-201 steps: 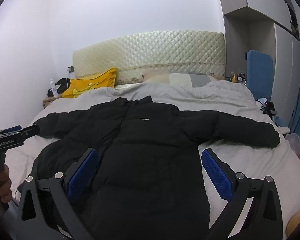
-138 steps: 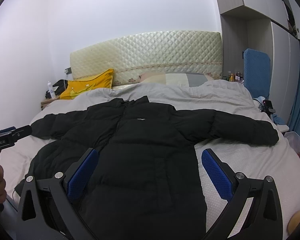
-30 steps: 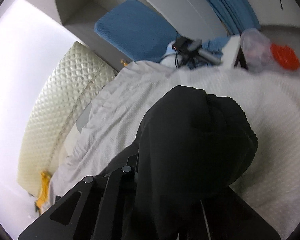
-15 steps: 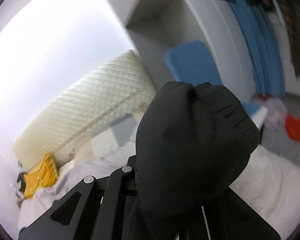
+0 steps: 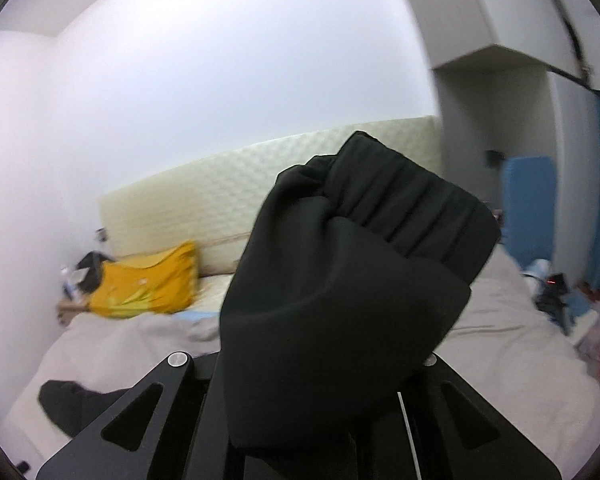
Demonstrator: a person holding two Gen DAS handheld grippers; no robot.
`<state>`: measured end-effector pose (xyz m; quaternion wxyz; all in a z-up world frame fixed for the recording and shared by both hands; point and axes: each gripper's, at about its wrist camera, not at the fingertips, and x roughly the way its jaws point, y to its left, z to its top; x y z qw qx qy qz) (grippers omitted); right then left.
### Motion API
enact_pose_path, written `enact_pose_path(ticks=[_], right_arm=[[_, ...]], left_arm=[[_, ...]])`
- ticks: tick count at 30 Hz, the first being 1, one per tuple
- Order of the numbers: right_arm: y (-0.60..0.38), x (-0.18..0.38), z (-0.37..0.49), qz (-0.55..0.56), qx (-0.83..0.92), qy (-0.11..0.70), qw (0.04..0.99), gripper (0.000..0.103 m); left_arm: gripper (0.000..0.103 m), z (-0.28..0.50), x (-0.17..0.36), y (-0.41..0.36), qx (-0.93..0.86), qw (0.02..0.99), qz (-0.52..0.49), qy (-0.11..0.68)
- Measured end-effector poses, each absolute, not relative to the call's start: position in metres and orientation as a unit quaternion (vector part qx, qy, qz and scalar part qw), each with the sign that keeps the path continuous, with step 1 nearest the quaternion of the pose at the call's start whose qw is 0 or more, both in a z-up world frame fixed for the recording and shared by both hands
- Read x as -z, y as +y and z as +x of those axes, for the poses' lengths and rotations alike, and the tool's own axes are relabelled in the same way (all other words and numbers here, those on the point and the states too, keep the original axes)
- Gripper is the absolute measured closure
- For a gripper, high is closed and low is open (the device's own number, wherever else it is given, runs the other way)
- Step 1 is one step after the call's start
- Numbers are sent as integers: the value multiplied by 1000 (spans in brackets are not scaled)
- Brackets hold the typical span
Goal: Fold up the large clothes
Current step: 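Lift the sleeve with the right gripper and fold it across the jacket body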
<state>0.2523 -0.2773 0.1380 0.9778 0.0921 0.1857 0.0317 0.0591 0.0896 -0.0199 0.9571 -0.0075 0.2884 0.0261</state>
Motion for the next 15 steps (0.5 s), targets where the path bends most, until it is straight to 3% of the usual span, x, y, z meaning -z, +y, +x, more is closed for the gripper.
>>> enact_pose_path(ticks=[5,15], right_arm=[[-200,-118,287,63,-82,206,973,96],[-53,10,266,-24,-187,279,942,94]], left_arm=[[0,55,17,99,-50,964,11,260],[0,64,31,124,-51,963,-11,265]])
